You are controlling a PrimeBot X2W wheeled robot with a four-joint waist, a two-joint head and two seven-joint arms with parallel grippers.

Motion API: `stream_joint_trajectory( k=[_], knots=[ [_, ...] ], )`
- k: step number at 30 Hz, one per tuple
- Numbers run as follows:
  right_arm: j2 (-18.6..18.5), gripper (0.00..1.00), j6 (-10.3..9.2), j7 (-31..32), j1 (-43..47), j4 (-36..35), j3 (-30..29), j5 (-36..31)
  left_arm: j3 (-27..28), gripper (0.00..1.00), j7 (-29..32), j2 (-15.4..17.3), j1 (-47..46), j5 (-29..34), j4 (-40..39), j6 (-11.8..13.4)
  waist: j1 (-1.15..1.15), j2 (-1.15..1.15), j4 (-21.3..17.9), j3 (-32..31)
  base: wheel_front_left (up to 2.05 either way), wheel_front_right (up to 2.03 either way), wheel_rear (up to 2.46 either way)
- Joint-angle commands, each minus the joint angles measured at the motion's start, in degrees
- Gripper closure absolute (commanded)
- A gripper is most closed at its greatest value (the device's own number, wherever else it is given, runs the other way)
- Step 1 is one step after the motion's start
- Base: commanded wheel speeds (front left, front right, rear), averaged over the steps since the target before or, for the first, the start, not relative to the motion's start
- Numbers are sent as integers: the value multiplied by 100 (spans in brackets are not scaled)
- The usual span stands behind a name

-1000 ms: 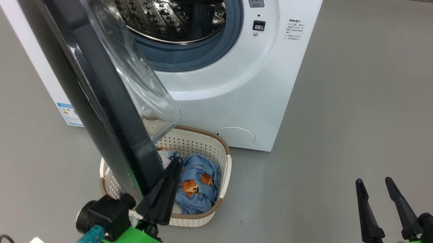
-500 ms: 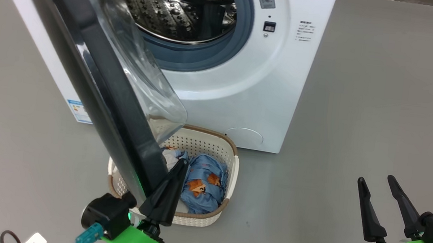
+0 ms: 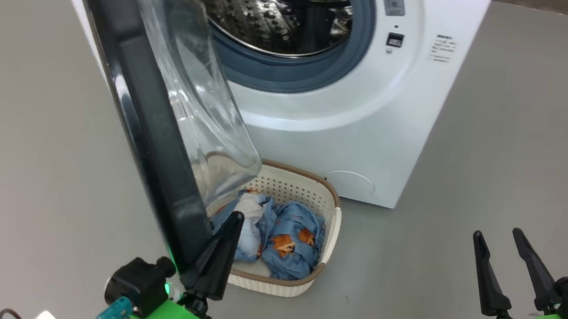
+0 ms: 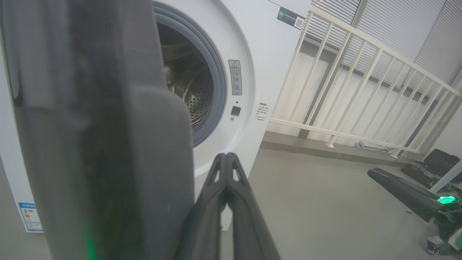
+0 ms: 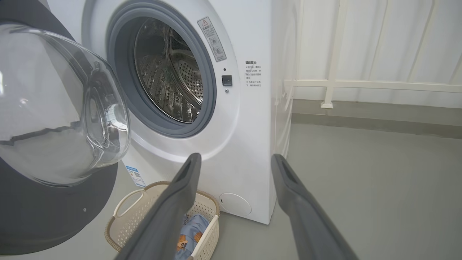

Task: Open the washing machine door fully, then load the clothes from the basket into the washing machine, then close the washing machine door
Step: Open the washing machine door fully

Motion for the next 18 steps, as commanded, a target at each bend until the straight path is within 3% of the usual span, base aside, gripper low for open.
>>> stream_joint_trajectory(
  k=[1, 18],
  knots=[
    [-129, 0, 26, -70, -70, -155, 71, -14, 373, 100, -37, 154, -110, 21, -106, 101, 0, 0, 115, 19, 0, 0, 0],
    [-196, 0, 26, -70, -56, -196, 47, -9, 625, 100, -37, 154, 154, 228, -269, 246, 0, 0, 888, 99, 0, 0, 0]
  ],
)
